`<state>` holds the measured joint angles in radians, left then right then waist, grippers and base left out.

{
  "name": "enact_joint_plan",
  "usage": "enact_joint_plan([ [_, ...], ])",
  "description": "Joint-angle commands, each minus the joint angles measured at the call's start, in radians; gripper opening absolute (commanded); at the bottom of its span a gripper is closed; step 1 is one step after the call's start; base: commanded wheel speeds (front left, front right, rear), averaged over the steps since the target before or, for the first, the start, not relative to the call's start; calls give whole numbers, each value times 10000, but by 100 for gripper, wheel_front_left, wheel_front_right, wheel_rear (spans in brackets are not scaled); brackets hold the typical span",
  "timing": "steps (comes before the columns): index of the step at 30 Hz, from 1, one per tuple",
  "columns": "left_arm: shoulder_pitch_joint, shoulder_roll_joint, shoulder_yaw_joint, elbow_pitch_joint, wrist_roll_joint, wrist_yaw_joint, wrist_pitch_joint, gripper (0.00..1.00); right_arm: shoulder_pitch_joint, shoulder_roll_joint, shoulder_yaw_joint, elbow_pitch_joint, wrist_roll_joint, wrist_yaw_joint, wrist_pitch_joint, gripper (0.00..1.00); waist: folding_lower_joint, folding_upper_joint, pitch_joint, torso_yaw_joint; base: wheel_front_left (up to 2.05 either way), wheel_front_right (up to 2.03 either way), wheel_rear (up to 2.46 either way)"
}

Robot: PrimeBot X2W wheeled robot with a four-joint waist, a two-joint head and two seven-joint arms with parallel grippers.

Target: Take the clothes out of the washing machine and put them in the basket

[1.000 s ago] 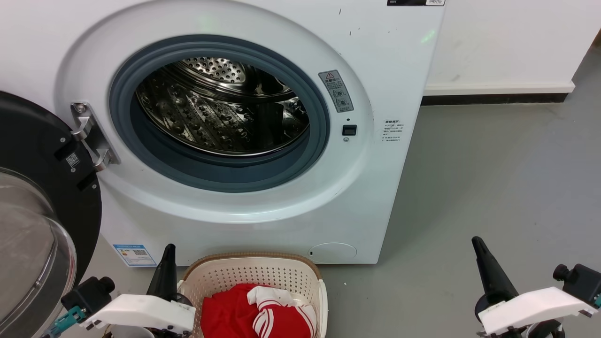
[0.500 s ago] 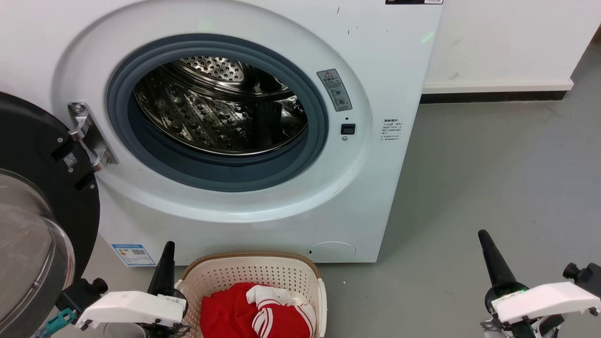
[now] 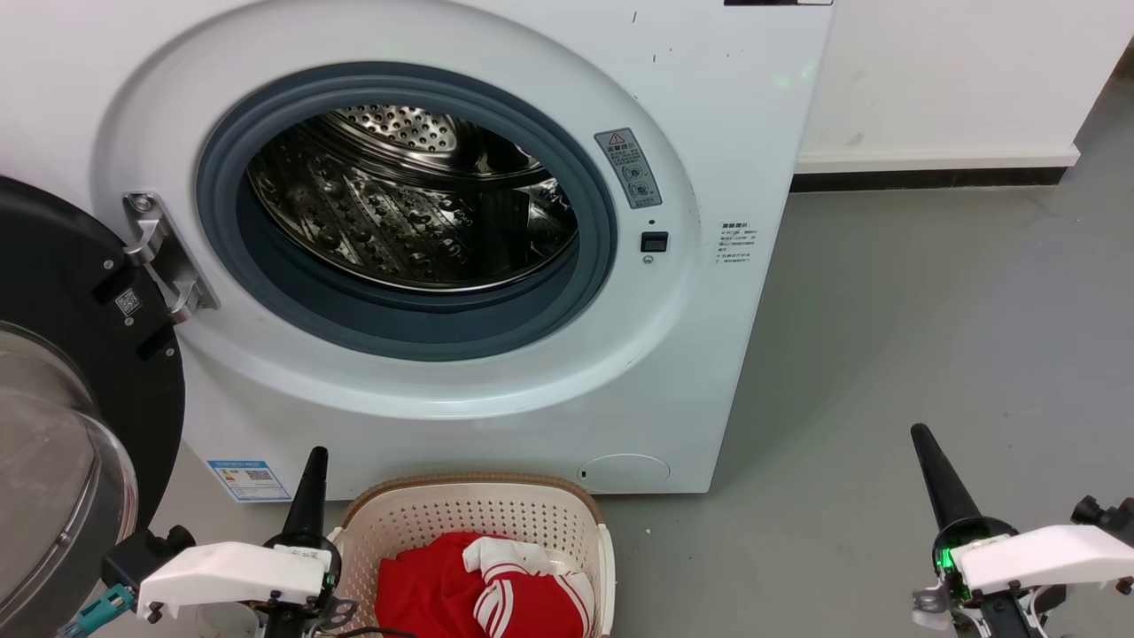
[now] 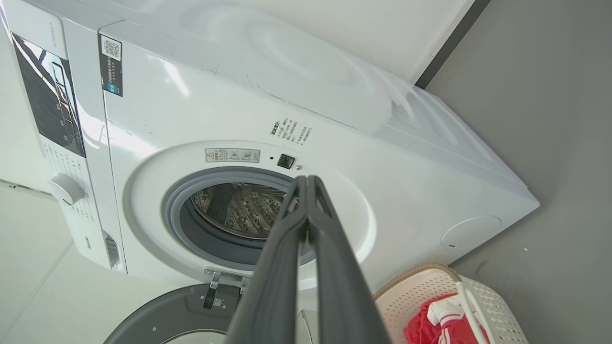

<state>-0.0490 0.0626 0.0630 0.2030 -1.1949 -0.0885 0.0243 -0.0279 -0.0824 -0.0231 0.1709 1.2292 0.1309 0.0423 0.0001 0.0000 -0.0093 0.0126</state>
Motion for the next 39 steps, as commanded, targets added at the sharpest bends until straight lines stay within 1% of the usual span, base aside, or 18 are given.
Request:
enact_joint_plan([
  [1, -250, 21, 43, -15, -259, -91, 75, 0, -295, -44, -48, 7, 287, -1, 30, 0, -1, 0, 4, -4, 0, 0, 0],
  [17, -412, -37, 242, 154, -1730, -218, 391, 0, -481, -18, -218, 281, 1747, -2, 176, 0, -1, 0, 43, -44, 0, 0, 0],
  [39, -585, -103, 442, 353, -3404, -379, 763, 0, -743, 34, -437, 588, 3397, -3, 345, 0, -1, 0, 95, -96, 0, 0, 0],
])
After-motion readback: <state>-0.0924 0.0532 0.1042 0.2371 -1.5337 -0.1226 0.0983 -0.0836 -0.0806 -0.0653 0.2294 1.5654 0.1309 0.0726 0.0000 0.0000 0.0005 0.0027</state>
